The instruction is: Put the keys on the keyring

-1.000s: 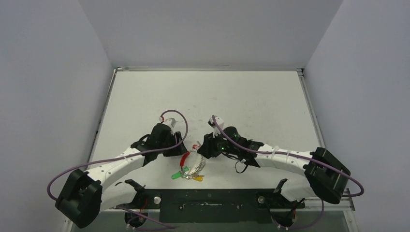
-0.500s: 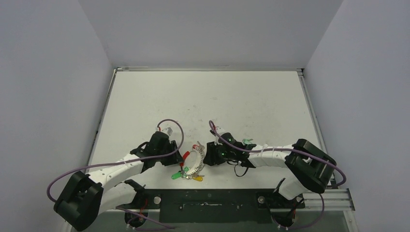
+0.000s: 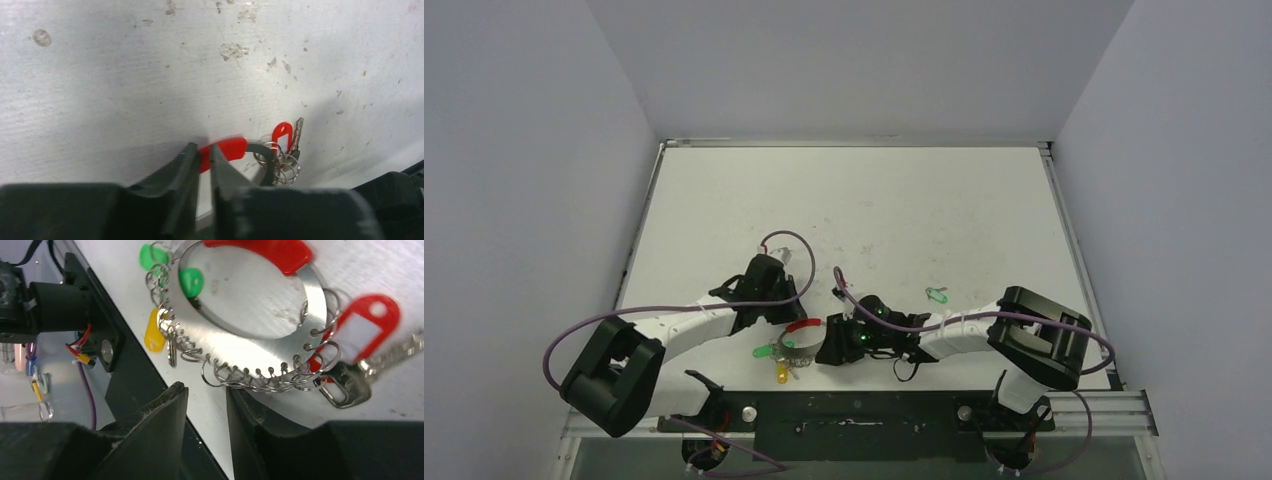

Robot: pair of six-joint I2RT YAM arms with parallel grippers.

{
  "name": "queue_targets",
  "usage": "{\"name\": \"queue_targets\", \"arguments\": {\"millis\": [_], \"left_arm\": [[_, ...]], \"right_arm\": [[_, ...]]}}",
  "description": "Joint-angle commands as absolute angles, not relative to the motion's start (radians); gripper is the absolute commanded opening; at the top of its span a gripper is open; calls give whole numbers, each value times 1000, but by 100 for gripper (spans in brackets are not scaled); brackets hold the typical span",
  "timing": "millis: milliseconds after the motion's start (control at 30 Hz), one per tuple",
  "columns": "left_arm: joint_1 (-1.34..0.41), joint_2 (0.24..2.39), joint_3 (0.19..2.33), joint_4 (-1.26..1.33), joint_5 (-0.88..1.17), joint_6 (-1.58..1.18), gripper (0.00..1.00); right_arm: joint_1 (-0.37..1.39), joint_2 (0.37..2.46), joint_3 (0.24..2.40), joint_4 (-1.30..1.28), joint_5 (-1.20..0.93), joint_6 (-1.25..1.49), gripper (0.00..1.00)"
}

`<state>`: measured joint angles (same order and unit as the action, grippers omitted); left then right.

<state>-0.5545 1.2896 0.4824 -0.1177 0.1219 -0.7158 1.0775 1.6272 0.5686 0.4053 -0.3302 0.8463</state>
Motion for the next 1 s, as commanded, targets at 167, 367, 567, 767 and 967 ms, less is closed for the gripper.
{"name": "queue_targets", "arguments": {"millis": [167, 367, 567, 767, 967], "left_arm": [[-557, 1168, 583, -204, 138, -594, 40], [-555, 1004, 517, -258, 107, -595, 43], [-554, 846, 431, -282, 102, -636, 44], [-554, 698, 335, -256, 73, -694, 44], [-554, 539, 269, -225, 62, -716, 44]], "right_arm": [[1081, 1373, 650, 210, -180, 580, 43], [1078, 1225, 574, 178, -122, 276, 46], [1086, 1101, 399, 370, -137, 18, 47], [1092, 1094, 290, 544, -191, -181, 46], [1120, 1202, 320, 571, -258, -231, 43]]}}
